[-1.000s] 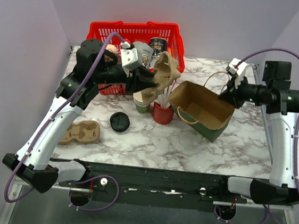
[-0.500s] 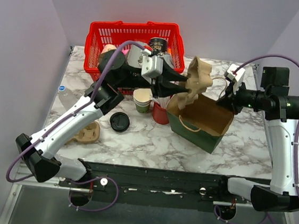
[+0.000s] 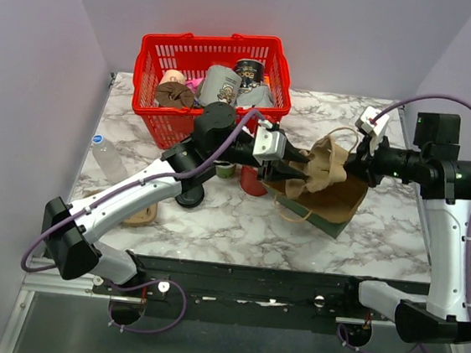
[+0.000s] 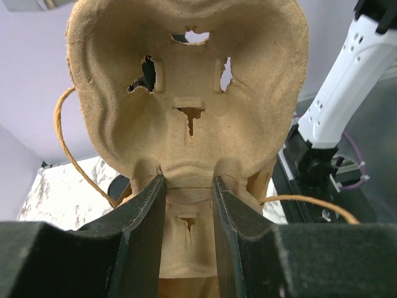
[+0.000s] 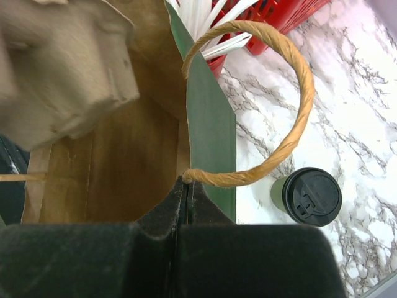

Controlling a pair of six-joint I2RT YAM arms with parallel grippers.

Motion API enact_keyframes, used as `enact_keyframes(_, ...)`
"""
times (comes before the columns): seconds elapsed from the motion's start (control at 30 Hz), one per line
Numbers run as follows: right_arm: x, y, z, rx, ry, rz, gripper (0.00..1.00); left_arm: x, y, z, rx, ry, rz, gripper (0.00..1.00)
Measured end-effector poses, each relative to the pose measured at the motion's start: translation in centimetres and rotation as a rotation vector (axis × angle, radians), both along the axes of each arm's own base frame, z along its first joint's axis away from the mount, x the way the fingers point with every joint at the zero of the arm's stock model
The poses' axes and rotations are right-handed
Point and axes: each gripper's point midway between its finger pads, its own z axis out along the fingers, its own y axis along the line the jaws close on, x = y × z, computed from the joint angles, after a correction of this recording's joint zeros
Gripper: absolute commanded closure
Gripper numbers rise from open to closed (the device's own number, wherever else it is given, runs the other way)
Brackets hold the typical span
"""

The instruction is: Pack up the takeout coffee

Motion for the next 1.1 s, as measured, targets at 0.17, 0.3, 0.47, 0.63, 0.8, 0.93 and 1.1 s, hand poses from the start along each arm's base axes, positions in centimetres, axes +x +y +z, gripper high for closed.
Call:
enact_keyframes(0.17, -1.0, 0.1, 0.0, 0.004, 0.014, 0.009, 0.99, 0.2, -0.9, -1.1, 0.050, -0.066, -0.013, 1.00)
enact_keyframes(0.3, -1.7, 0.2, -0.1, 0.006, 0.022, 0.018, 0.99, 0.6, -1.4, -1.3, 0.097, -0.130, -0.025, 1.00)
enact_keyframes(0.47, -2.4, 0.1, -0.2, 0.009, 0.032, 0.013, 0.99, 0.3, -1.4, -2.9, 0.192, -0.216, -0.060, 1.00)
enact_keyframes(0.63, -3.2, 0.1, -0.9, 0.017, 0.057, 0.002, 1.00, -1.1, -0.7, -6.5, 0.322, -0.272, -0.115, 1.00)
enact_keyframes(0.8, -3.3, 0.2, -1.0, 0.023, 0.066, -0.003, 0.99, -1.4, -1.0, -9.0, 0.422, -0.308, -0.144, 1.00)
enact_keyframes(0.93, -3.4, 0.3, -1.0, 0.025, 0.069, 0.003, 0.99, -1.4, -1.6, -10.6, 0.490, -0.357, -0.154, 1.00)
enact_keyframes(1.1, -3.9, 0.7, -1.2, 0.022, 0.074, 0.024, 0.99, -1.5, -2.3, -11.8, 0.553, -0.399, -0.153, 1.00)
